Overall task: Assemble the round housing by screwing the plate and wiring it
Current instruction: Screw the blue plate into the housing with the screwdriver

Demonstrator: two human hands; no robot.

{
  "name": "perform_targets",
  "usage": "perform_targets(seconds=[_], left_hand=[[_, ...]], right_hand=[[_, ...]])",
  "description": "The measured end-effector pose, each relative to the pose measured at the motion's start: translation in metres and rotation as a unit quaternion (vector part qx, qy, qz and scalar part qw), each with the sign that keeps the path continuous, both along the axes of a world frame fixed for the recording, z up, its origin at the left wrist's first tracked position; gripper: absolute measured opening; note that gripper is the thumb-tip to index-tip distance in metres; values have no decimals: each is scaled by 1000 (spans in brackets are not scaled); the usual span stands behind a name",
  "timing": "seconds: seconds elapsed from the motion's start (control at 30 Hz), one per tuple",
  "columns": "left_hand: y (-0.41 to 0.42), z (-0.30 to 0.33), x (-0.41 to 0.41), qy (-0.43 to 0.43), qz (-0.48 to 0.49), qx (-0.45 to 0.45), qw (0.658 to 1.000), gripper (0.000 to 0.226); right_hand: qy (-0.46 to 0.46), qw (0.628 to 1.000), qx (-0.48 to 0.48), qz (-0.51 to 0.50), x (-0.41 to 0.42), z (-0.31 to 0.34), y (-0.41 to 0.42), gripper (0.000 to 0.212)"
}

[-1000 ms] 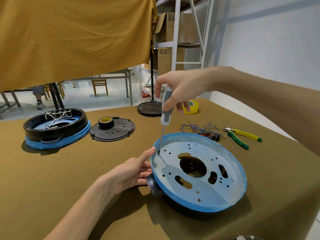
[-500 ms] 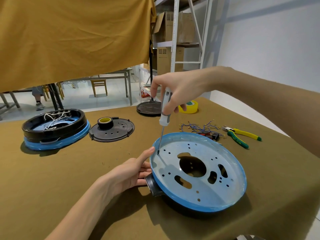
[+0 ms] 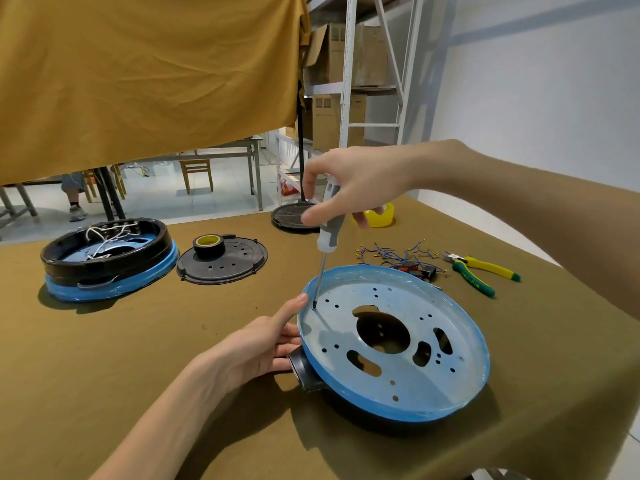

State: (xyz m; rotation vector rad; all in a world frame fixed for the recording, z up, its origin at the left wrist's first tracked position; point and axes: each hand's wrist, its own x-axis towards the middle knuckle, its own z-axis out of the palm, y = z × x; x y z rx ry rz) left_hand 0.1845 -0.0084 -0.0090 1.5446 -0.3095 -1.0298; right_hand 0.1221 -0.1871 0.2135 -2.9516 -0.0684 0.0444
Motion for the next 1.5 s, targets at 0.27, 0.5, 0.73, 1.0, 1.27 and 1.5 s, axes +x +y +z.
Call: perform_targets(seconds=[0.27, 0.5, 0.73, 1.0, 1.27, 1.5], left_hand=[[0, -1, 0, 0, -3, -6, 1000, 99], [1, -2, 3, -5, -10, -6, 1000, 99], [0, -3, 3, -10, -6, -6, 1000, 100], [0, -5, 4, -10, -7, -6, 1000, 101], [-3, -10, 9, -16, -11, 0, 1000, 114], [-2, -7, 6, -23, -19, -2, 1000, 117]], right_hand=[[-23, 1000, -8, -11, 0, -3, -3, 33], [-36, 999, -18, -9, 2, -6, -3, 29], [-21, 1000, -23, -4, -2, 2, -3, 30], [17, 1000, 16, -6, -8, 2, -6, 30], [4, 998, 63, 1, -7, 2, -6, 31], [32, 998, 47, -17, -5, 4, -4, 49]])
